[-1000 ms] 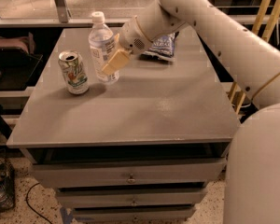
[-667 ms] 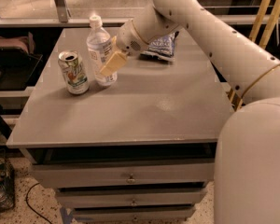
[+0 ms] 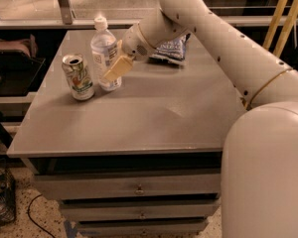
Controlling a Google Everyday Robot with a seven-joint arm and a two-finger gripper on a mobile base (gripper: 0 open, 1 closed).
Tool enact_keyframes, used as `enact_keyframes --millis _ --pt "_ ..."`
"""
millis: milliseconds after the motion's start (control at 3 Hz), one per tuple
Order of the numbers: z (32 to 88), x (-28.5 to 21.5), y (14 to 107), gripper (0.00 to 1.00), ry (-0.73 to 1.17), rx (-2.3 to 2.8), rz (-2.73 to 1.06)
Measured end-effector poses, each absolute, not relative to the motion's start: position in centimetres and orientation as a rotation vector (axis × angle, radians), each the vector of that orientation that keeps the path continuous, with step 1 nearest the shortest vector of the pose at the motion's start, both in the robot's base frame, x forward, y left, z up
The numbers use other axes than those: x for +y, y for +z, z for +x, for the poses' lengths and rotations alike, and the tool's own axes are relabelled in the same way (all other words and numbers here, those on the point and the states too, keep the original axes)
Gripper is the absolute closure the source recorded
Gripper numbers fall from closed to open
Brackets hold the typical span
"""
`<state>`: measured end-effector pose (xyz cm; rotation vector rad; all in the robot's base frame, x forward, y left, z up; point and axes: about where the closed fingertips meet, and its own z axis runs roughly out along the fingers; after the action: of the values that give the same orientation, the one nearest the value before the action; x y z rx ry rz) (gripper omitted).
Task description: Move blue plastic bottle near 7up can
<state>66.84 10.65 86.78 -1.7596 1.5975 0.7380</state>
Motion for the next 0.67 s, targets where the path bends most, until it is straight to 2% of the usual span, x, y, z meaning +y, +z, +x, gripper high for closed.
enact_keyframes --millis 667 --pt "66.84 10.68 86.83 0.27 0.739 1.597 -1.76"
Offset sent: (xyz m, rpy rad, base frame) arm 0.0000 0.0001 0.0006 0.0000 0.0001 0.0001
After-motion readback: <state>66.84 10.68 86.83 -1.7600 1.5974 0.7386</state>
